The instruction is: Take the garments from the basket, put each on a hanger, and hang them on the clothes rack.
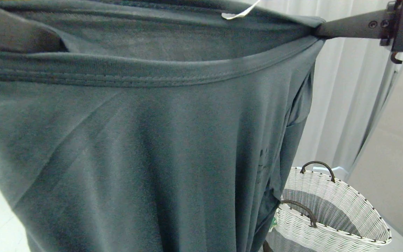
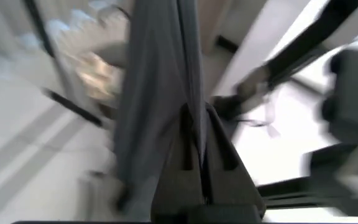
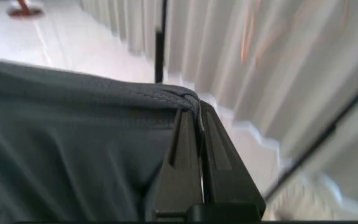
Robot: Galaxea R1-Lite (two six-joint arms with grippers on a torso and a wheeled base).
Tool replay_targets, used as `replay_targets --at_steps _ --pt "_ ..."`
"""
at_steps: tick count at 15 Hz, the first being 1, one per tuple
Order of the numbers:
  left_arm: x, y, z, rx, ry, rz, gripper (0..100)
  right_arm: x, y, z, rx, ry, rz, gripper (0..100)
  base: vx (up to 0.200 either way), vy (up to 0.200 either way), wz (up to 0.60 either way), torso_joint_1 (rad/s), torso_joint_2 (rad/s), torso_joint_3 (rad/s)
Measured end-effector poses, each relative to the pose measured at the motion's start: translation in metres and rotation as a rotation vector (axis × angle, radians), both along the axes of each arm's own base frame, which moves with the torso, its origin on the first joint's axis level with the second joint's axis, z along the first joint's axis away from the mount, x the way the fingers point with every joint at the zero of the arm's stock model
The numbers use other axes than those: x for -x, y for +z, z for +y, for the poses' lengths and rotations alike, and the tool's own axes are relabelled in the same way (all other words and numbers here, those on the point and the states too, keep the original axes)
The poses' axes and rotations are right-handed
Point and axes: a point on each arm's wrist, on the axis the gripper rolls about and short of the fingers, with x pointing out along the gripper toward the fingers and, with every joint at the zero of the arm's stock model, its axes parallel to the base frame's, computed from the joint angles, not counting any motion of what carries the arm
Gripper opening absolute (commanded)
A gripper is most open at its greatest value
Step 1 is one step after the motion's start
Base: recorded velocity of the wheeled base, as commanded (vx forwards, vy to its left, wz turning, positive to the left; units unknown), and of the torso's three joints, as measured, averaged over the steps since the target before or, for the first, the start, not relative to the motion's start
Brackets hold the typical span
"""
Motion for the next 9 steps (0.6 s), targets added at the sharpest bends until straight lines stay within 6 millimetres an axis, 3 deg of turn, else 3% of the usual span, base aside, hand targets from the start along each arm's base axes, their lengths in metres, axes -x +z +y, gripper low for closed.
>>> replay_targets --at_steps 3,5,7,9 --pt "-0.021 -0.003 -0.002 -0.142 0.019 -0.252 0 0.025 0.001 -0.022 0.043 -0.057 0.049 0 0.0 0.0 0.0 0.0 0.0 0.0" --pt "-0.049 0.002 -0.019 -0.121 0.09 -0.35 0 0.05 0.003 -0.038 0.061 -0.062 0.069 0 0.0 0.0 0.0 0.0 0.0 0.0" --pt "-0.073 0.001 -0.038 -0.133 0.184 -0.407 0 0.07 0.003 -0.041 0.071 -0.022 0.063 0 0.0 0.0 0.0 0.0 0.0 0.0" --pt "-0.083 -0.007 -0.056 -0.164 0.195 -0.398 0 0.083 0.004 -0.04 0.074 -0.014 0.038 0 0.0 0.0 0.0 0.0 0.0 0.0"
